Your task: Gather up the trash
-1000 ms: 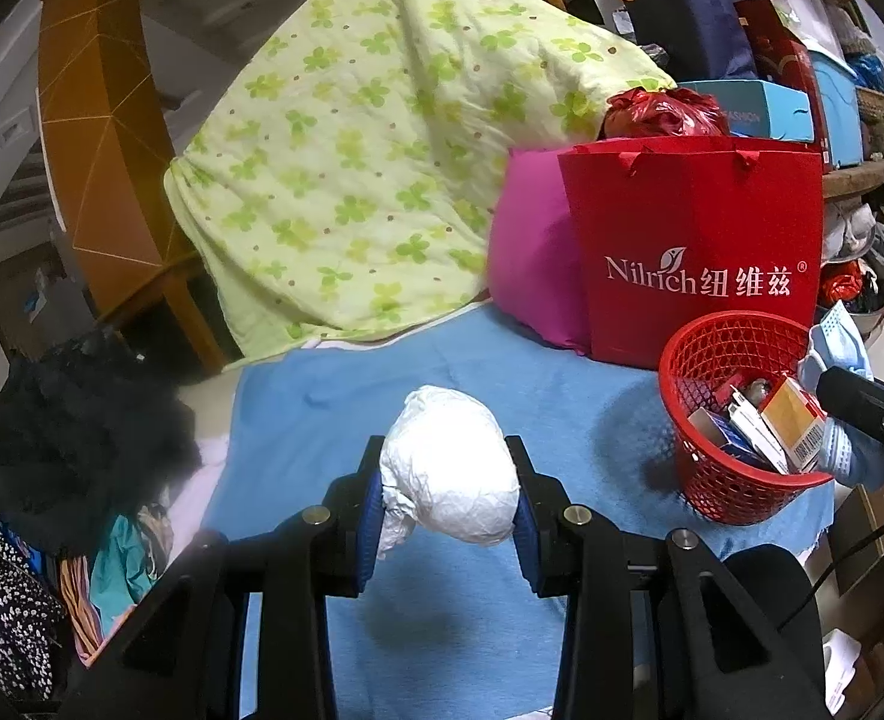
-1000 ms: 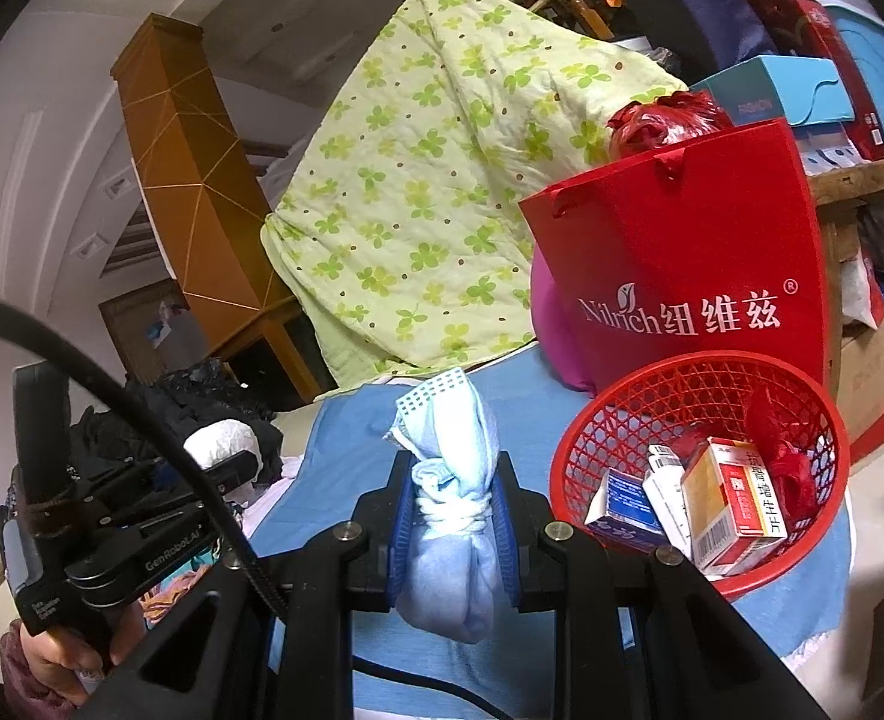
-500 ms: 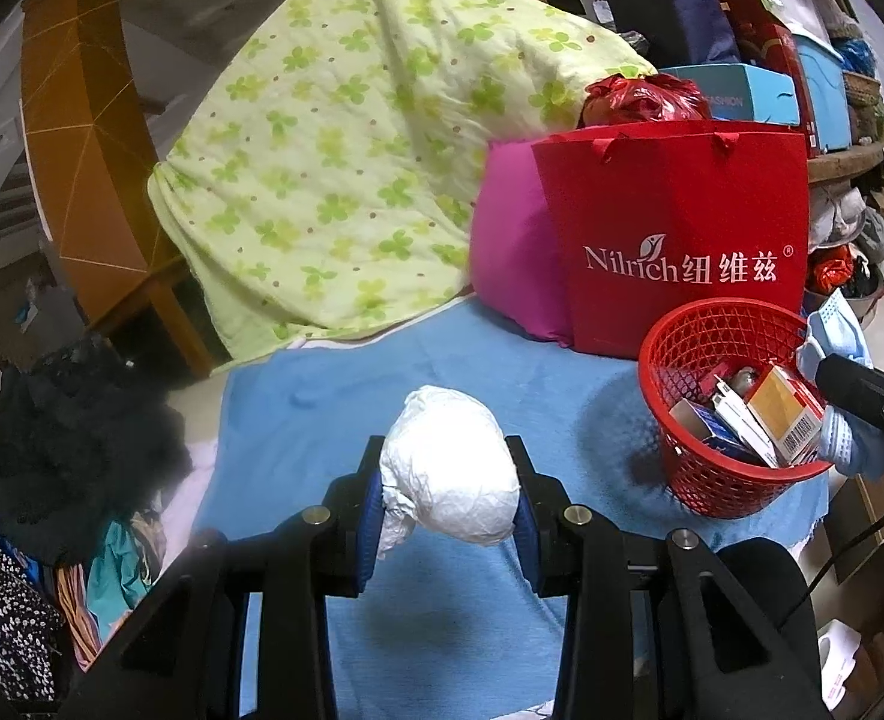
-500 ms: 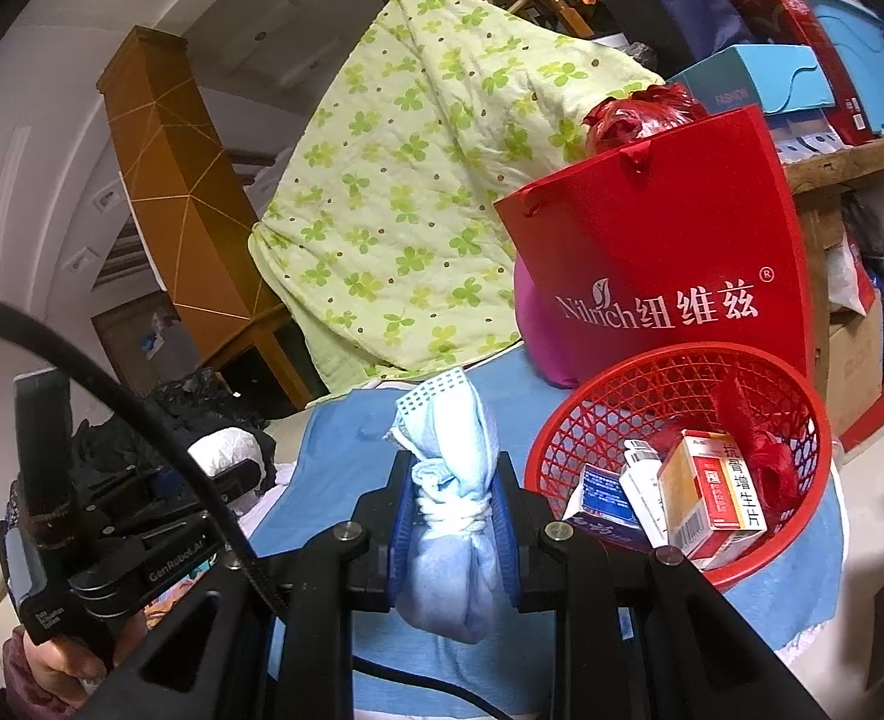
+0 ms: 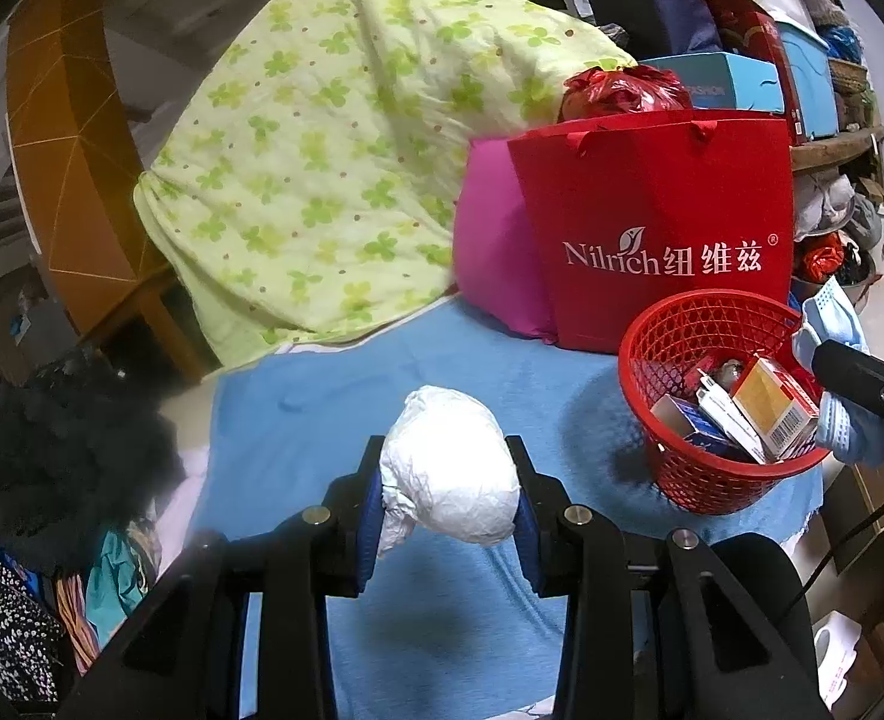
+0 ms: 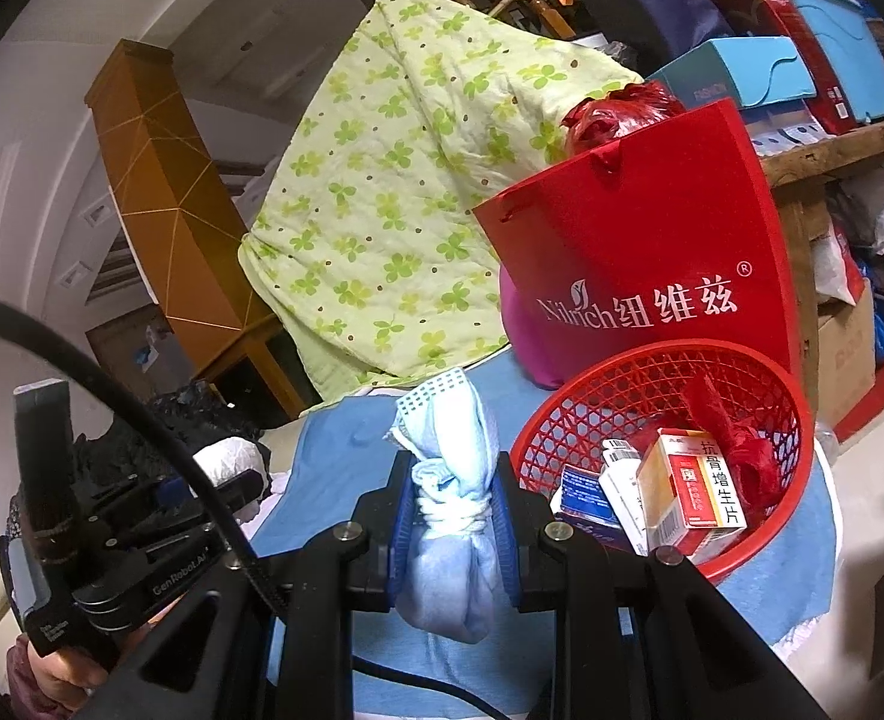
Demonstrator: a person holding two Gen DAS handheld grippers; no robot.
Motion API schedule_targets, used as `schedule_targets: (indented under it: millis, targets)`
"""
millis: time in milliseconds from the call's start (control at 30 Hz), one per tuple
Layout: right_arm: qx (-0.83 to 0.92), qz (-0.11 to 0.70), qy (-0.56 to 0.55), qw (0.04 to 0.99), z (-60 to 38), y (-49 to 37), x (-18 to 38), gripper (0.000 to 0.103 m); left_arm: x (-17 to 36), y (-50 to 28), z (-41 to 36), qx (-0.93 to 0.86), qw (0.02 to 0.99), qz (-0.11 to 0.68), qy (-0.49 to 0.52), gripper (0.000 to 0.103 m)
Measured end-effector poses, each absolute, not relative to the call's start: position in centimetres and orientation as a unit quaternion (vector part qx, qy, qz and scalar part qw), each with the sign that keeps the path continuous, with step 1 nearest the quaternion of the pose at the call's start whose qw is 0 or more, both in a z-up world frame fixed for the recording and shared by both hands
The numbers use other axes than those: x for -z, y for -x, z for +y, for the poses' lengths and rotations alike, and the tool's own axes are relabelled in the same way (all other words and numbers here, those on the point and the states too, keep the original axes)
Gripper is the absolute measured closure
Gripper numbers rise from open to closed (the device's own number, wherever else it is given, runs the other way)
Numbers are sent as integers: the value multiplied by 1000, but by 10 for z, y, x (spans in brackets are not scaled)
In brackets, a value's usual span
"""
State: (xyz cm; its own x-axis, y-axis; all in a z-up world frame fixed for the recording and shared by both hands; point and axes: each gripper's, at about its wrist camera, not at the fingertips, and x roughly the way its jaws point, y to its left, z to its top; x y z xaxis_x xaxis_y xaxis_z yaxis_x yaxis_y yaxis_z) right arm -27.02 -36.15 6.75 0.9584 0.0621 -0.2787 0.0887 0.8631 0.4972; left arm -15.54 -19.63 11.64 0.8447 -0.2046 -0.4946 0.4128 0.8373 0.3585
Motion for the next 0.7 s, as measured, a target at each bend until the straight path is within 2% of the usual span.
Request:
schedule_targets:
  millis: [700]
  targets:
    - [18, 142, -275, 951, -376, 277, -61, 77, -112, 161, -214, 180, 925, 221, -250, 64]
